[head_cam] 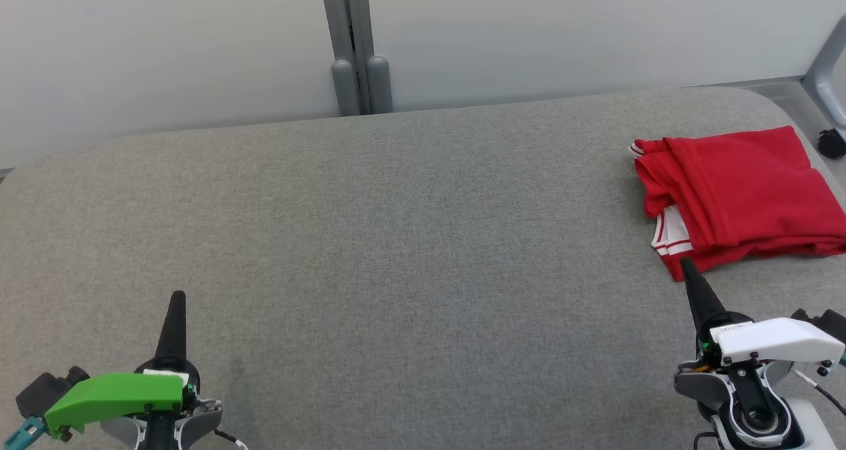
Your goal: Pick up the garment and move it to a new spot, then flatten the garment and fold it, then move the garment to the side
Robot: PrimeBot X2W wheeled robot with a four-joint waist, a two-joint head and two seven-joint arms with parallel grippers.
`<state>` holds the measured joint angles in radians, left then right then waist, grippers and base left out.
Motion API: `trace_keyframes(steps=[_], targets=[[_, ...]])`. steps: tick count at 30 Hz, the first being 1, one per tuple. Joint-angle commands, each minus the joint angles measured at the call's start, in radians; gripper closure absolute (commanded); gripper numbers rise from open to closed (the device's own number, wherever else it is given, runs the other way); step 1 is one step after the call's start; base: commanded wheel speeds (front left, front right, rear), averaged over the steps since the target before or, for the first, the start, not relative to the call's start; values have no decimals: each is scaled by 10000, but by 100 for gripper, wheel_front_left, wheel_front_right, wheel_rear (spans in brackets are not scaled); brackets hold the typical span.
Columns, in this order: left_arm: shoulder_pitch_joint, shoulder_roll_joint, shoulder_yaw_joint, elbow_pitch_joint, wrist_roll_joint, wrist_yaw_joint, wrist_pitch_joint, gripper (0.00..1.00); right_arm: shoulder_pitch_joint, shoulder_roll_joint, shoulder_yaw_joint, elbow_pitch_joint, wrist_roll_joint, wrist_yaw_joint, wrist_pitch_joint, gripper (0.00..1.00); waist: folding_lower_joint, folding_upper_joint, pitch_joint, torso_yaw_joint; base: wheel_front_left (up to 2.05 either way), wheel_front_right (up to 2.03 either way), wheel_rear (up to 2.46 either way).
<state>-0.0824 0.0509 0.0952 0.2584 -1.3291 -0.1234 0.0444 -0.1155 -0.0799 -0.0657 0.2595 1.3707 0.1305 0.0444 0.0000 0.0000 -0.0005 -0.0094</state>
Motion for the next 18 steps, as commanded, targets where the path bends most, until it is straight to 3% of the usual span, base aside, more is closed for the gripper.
trace_keyframes(steps=[1,18], targets=[[-210,13,53,-92,-282,-62,76,100,19,1,-73,-100,236,4,72,100,0,0,1,4,0,0,0],[-271,3,143,-125,-1631,-89,415,100,64,169,-312,-142,1394,4,432,100,0,0,18,47,0,0,0]])
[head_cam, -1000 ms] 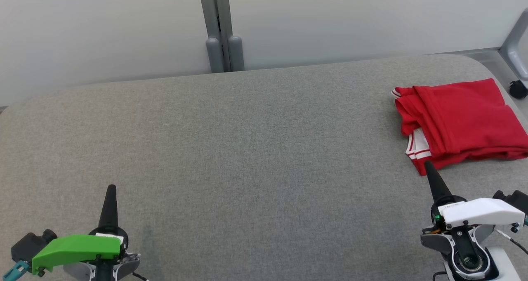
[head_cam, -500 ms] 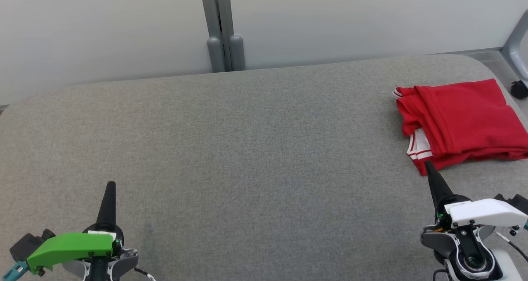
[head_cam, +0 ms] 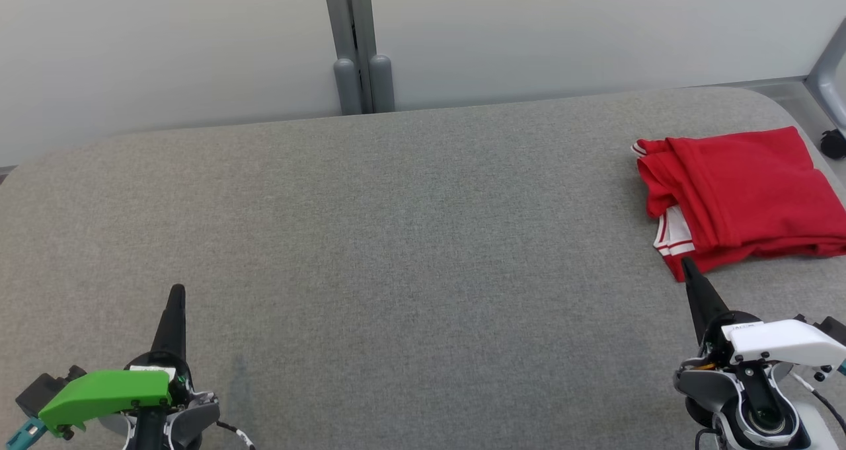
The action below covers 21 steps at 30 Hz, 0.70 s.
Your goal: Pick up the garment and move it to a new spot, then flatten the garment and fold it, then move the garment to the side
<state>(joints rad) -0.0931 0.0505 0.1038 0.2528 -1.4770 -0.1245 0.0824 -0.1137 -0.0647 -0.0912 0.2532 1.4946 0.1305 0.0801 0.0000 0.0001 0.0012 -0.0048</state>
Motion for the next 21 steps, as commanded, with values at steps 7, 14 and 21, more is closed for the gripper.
trace_keyframes(steps=[7,14,21], targets=[[-201,4,89,-73,-663,-86,166,100,66,69,-144,-97,583,4,190,100,0,-1,7,19,0,0,0],[-215,0,114,-83,-1157,-82,297,100,86,123,-227,-108,986,4,322,100,0,-1,14,37,0,0,0],[-211,-3,127,-86,-1360,-89,358,100,98,153,-265,-114,1202,4,385,100,0,-1,19,48,0,0,0]])
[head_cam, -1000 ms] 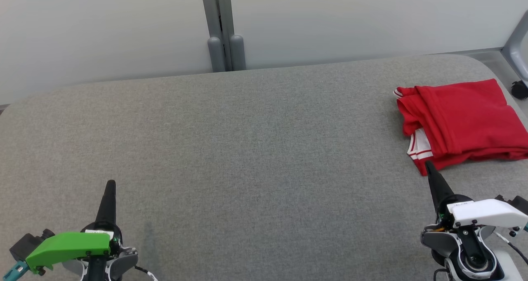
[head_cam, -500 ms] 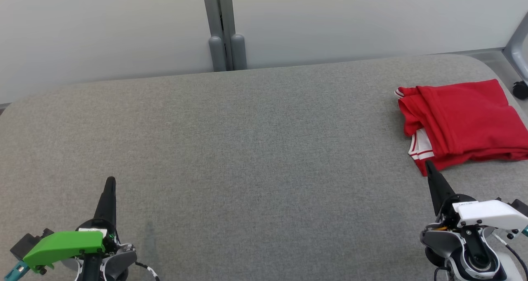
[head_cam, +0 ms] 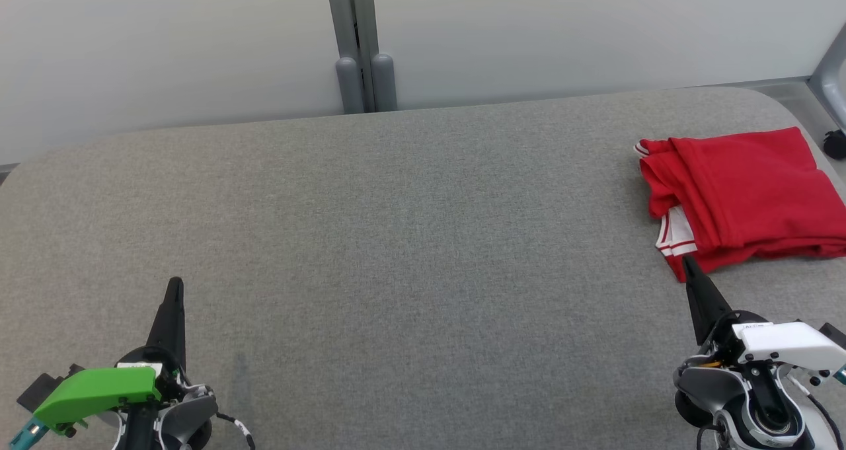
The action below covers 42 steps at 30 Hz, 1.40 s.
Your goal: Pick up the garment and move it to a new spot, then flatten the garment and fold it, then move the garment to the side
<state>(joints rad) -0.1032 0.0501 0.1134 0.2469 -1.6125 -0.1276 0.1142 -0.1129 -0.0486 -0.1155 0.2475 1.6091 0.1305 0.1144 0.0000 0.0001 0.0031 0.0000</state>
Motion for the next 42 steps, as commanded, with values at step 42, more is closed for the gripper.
trace_keyframes(steps=[42], targets=[[-108,2,27,-28,-6,-58,37,100,90,-8,-11,-56,66,4,34,100,0,-1,0,0,0,0,0]])
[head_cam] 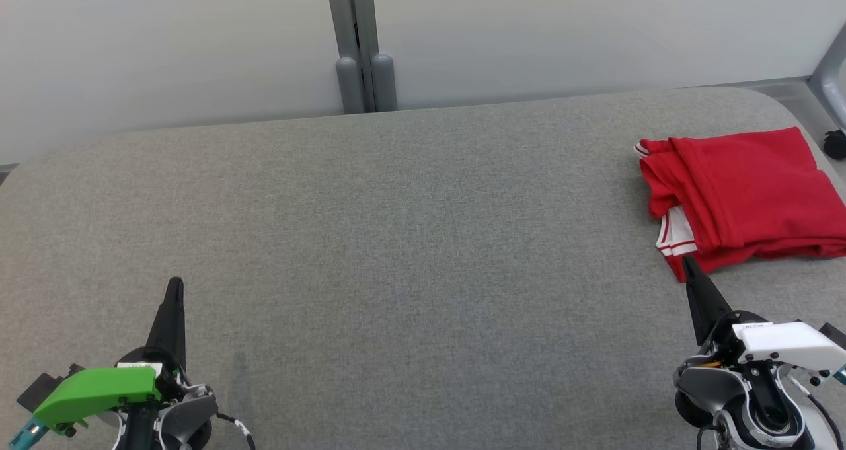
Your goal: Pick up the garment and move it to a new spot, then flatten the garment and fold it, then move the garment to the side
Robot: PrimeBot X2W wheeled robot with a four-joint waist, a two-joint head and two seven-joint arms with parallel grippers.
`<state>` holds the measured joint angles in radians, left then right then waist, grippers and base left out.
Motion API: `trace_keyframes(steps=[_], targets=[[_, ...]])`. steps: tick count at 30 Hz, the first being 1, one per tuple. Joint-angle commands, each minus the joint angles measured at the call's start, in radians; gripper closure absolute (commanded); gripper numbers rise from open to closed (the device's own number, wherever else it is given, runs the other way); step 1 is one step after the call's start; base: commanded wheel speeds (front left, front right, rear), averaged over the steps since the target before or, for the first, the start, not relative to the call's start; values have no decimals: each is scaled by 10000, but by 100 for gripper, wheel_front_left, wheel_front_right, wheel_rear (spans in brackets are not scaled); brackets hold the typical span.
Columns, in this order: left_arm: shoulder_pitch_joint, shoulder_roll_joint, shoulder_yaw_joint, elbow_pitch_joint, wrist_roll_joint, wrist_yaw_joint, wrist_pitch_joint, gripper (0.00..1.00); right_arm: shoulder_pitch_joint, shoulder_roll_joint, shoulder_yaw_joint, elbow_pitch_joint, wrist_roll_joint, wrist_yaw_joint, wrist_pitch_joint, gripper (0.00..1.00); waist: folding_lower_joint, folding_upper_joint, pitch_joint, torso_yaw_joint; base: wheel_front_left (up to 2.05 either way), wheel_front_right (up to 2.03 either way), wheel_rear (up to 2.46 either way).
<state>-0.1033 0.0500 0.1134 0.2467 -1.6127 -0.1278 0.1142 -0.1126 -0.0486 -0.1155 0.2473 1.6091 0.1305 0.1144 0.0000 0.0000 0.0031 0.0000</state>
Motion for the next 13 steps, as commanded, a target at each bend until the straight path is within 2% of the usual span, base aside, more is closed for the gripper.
trace_keyframes(steps=[1,13], targets=[[-107,4,27,-26,-4,-56,37,100,87,-8,-11,-54,66,4,34,100,0,0,0,0,0,0,0],[-107,4,27,-26,-5,-56,36,100,88,-8,-9,-52,67,4,33,100,0,0,0,0,0,0,0]])
